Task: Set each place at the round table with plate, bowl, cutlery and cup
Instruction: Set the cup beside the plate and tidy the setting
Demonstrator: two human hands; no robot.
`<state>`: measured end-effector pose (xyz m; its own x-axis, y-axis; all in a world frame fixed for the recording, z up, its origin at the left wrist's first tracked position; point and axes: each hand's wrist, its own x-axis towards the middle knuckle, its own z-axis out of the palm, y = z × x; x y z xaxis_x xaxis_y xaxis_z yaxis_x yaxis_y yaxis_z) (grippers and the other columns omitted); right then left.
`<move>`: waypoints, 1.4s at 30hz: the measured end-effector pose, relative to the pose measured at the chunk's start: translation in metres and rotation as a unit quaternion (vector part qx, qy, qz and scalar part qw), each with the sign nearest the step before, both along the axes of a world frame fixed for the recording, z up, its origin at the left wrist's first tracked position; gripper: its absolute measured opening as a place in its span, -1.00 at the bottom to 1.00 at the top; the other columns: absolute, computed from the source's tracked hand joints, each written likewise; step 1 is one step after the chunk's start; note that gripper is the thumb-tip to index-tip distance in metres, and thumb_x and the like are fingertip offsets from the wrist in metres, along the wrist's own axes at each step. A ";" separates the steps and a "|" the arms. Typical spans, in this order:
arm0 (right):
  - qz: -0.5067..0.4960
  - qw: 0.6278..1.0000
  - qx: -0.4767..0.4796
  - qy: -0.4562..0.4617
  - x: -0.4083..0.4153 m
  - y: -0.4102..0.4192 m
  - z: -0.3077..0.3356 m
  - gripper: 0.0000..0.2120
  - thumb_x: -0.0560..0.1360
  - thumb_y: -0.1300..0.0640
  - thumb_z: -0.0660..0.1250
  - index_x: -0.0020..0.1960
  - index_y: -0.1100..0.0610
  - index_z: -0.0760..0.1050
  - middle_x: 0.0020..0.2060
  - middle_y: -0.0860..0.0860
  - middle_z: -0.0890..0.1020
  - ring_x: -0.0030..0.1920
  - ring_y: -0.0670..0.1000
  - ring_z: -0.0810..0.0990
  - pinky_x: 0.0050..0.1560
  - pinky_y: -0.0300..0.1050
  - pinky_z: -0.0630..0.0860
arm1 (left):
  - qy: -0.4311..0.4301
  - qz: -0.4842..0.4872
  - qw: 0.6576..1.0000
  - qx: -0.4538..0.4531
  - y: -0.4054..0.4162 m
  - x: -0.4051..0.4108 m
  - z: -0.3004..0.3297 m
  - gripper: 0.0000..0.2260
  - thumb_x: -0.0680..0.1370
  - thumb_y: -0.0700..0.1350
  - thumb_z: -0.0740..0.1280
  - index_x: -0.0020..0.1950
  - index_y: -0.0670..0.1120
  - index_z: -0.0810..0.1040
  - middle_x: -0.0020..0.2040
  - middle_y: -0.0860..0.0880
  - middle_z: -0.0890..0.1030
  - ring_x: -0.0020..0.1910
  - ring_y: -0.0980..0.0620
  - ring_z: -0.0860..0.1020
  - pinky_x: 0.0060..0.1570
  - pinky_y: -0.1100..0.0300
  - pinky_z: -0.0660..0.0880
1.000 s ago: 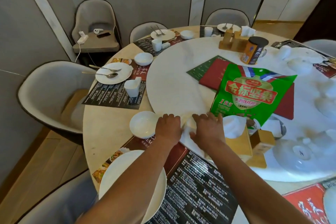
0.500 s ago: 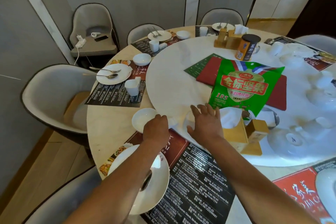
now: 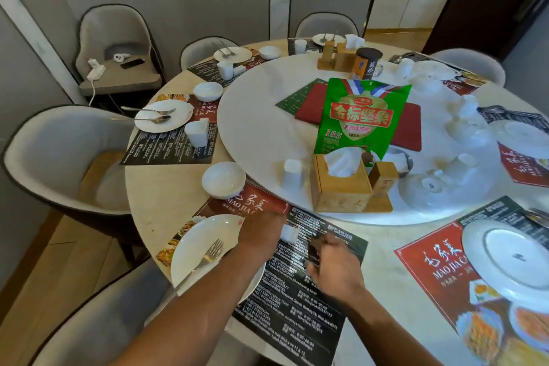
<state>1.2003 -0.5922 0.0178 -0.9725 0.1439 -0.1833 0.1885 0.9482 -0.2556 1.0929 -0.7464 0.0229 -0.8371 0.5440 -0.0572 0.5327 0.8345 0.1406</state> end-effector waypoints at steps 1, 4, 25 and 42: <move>0.006 1.000 0.000 -0.017 0.004 0.000 -0.004 -0.64 0.58 -0.11 0.25 0.32 -0.02 0.46 0.22 0.02 0.48 0.16 0.03 0.48 0.08 -0.06 0.57 | -0.001 0.000 1.000 0.000 0.000 0.001 0.000 -0.63 0.49 -0.34 0.32 0.24 -0.04 0.58 0.14 -0.09 0.63 0.09 -0.16 0.62 0.02 0.00 0.57; 0.001 1.000 0.004 -0.029 0.011 0.001 -0.014 -0.56 0.58 -0.14 0.22 0.42 -0.05 0.38 0.31 0.00 0.43 0.25 0.04 0.44 0.17 -0.03 0.55 | -0.015 -0.012 1.000 -0.002 0.003 0.000 -0.001 -0.64 0.48 -0.35 0.31 0.19 -0.02 0.61 0.11 -0.08 0.65 0.07 -0.15 0.62 -0.01 0.04 0.55; -0.038 0.996 0.013 -0.079 0.010 -0.006 -0.020 -0.51 0.60 -0.18 0.11 0.50 -0.08 0.24 0.39 0.01 0.39 0.32 0.02 0.43 0.29 -0.03 0.48 | -0.049 0.000 0.999 0.009 0.004 -0.009 -0.004 -0.55 0.50 -0.32 0.35 0.33 0.05 0.56 0.26 -0.04 0.58 0.18 -0.13 0.57 0.08 0.08 0.49; 0.148 0.951 0.272 -0.009 -0.195 -0.011 0.056 -0.48 0.54 0.15 0.32 0.47 0.03 0.29 0.38 0.14 0.35 0.36 0.20 0.37 0.28 0.07 0.35 | 0.049 0.140 0.989 0.016 -0.008 -0.058 0.028 -0.51 0.63 0.03 0.24 0.55 0.02 0.28 0.49 -0.11 0.39 0.54 -0.19 0.20 0.52 -0.15 0.14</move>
<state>1.0051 -0.6030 0.0738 -0.9825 -0.0566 -0.1776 -0.1068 0.9517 0.2880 1.0352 -0.7547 0.0509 -0.9559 0.2901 0.0458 0.2936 0.9473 0.1280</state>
